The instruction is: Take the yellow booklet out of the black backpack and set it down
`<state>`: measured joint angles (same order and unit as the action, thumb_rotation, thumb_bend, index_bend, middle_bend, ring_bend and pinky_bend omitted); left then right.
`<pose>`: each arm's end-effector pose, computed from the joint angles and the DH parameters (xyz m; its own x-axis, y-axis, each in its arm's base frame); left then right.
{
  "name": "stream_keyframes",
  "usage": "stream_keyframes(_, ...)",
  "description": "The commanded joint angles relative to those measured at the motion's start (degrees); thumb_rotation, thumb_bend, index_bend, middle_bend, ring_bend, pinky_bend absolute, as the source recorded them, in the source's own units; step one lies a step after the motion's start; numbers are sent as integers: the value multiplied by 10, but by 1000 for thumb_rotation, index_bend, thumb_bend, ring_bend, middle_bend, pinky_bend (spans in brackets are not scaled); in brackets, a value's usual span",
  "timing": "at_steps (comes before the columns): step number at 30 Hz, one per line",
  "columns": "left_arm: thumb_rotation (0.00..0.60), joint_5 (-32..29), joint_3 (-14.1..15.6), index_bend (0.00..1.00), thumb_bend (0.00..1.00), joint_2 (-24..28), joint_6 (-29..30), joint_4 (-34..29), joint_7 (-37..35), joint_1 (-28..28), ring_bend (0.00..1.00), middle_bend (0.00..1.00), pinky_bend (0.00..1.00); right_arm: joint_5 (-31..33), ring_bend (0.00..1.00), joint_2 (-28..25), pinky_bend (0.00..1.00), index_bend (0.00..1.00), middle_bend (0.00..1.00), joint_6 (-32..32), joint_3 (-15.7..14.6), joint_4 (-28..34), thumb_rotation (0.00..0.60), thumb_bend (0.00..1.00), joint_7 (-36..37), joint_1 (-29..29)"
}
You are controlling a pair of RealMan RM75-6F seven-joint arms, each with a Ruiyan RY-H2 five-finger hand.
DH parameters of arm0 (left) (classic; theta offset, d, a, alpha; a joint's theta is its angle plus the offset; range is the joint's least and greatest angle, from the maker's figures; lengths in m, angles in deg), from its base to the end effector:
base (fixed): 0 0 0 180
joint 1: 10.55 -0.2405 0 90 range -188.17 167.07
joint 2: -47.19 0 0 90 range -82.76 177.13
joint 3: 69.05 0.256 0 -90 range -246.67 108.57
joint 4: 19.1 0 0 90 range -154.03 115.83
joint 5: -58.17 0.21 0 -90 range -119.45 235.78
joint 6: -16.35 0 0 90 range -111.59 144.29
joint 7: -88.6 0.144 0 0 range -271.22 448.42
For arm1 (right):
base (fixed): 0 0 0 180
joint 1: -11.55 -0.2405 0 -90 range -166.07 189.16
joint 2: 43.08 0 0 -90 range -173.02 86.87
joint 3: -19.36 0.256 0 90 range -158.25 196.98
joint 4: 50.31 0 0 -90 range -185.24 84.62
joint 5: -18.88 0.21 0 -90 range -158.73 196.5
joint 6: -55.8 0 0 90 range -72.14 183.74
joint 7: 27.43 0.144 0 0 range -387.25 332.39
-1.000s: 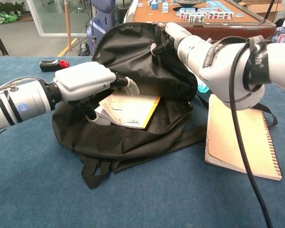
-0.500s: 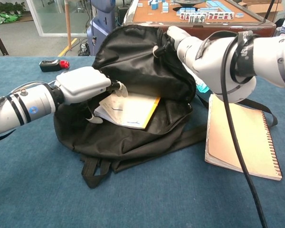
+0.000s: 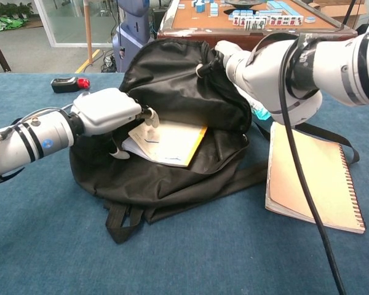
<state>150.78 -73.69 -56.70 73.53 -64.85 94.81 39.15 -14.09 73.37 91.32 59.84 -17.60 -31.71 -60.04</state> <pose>-0.1486 0.3878 -0.0621 0.7149 -0.0844 0.6941 0.4917 -0.6452 -0.5848 -0.0471 -0.4933 -0.0668 -0.2579 -0.2385 0.9363 -0.9650 0.1111 -0.2376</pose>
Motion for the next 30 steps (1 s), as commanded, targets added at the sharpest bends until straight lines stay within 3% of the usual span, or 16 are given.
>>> stream_keyframes(1, 600, 0, 3, 356, 169, -7, 4, 12, -4, 2, 313, 325, 247, 5, 345, 1, 503, 632, 410, -6, 2, -7, 600, 540, 4, -3)
stream_keyframes(18, 600, -5, 6, 457, 189, -63, 50, 92, -54, 7, 413, 442, 307, 12, 345, 6, 503, 632, 410, -23, 1, -35, 600, 517, 21, -7)
stream_keyframes(30, 600, 18, 24, 637, 476, -101, 104, 168, -100, 13, 535, 590, 472, 23, 345, 7, 503, 632, 410, -37, 6, -51, 600, 511, 26, -9)
